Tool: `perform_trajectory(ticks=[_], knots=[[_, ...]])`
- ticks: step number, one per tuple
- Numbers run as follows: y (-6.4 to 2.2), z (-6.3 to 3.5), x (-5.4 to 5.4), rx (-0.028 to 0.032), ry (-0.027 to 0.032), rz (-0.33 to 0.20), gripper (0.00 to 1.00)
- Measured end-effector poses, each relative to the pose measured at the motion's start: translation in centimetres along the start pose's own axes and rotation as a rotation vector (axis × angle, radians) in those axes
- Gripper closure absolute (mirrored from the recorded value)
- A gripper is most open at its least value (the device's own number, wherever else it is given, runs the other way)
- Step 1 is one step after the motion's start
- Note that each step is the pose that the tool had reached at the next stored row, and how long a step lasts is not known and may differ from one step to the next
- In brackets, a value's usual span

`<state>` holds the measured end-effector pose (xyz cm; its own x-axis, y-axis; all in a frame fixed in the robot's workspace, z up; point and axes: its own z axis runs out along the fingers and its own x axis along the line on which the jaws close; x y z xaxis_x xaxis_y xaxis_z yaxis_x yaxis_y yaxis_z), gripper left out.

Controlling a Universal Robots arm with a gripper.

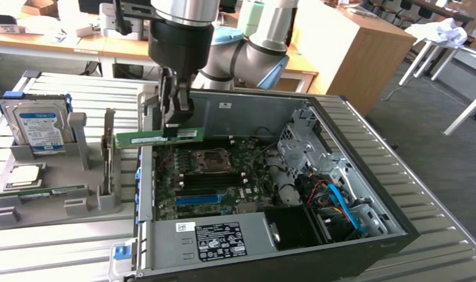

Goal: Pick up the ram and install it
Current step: 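Pick up the ram and move it above insertion slot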

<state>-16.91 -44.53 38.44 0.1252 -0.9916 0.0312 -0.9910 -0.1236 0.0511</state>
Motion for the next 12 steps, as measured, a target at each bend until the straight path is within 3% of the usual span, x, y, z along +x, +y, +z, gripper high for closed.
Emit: perform_trajectory(ticks=[12], knots=[[-0.78,-0.03,0.1,0.0,0.0,0.0,0.87]])
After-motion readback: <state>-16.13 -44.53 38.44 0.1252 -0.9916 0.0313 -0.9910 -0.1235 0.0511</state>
